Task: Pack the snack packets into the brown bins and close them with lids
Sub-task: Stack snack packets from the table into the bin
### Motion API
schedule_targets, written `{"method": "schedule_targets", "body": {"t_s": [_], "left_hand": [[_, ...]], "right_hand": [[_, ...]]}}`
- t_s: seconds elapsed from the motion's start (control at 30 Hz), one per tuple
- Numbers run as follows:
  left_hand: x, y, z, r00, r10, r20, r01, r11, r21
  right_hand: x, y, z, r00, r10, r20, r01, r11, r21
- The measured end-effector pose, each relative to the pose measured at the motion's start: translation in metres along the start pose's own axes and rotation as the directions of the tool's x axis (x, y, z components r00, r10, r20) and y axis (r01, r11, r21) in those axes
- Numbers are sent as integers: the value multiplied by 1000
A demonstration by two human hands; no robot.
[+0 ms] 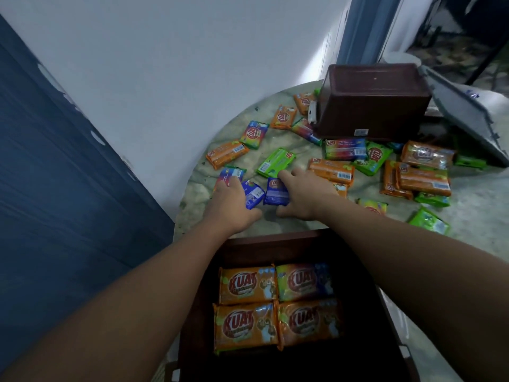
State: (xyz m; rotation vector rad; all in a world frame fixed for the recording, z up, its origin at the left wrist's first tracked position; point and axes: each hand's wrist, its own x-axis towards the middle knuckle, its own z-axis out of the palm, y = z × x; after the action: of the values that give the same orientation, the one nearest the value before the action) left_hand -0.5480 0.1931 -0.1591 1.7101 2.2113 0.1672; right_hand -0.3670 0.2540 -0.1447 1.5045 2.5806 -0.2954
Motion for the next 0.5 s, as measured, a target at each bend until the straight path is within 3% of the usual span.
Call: {"method": "schedule_targets", "body": {"t_s": [0.13, 0.27, 0.5], "left_hand": [[-22, 1, -20, 980, 87, -177, -100, 993, -64], [-52, 2, -37, 927, 192, -324, -200, 980, 8], [-109, -7, -37, 861, 385, -333, -379, 922, 86]], "right_hand": [[-23, -2, -17, 993, 5, -122, 2, 999, 53], [-50, -7, -28, 974, -9, -228, 36, 993, 116], [-109, -20, -24, 923, -29, -383, 99, 982, 163]]}}
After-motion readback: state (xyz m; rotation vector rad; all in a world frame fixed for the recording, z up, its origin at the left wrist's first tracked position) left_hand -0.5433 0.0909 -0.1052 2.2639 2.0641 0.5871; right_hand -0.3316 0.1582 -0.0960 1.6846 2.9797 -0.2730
